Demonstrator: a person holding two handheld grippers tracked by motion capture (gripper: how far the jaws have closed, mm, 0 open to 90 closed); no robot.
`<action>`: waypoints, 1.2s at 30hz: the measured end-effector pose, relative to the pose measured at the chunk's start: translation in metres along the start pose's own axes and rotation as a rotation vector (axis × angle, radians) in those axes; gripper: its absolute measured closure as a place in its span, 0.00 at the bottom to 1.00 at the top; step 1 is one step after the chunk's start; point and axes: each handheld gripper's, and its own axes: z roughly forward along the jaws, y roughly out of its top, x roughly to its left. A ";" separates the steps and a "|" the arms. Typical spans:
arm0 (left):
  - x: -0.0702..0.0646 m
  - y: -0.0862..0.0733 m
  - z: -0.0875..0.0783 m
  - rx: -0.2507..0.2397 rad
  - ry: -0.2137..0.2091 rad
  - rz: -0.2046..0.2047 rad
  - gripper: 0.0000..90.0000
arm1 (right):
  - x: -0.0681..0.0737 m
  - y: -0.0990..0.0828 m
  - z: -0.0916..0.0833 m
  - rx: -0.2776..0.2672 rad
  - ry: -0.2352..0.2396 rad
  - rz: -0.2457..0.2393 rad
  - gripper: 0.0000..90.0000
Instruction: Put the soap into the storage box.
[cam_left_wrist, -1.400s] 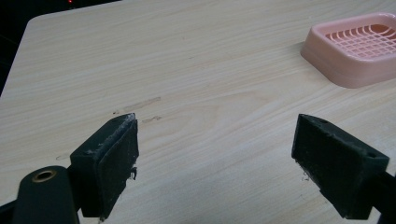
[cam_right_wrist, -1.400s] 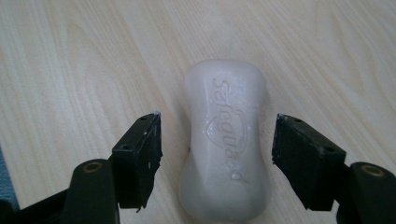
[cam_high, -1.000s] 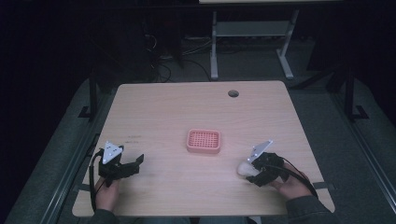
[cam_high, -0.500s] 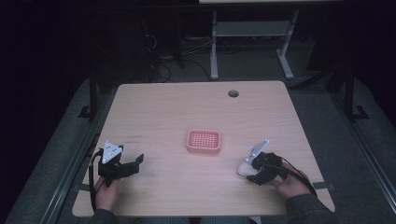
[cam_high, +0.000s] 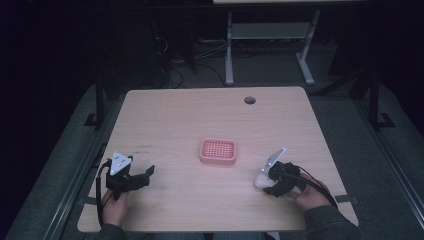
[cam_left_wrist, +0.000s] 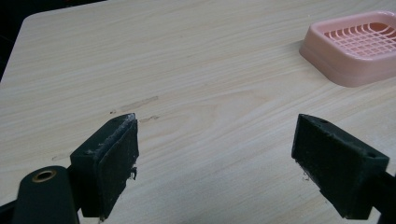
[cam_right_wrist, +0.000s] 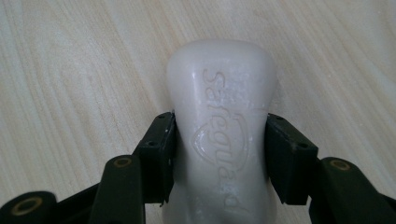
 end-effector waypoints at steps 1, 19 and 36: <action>0.000 0.000 0.000 0.000 0.000 0.000 0.16 | 0.000 0.000 0.000 0.000 0.000 0.000 0.53; 0.001 0.000 -0.001 0.000 0.000 -0.003 0.16 | -0.002 0.004 0.000 0.004 0.052 -0.015 0.54; 0.001 0.001 -0.001 -0.005 -0.001 -0.007 0.16 | -0.004 0.024 -0.014 -0.018 0.035 -0.064 0.54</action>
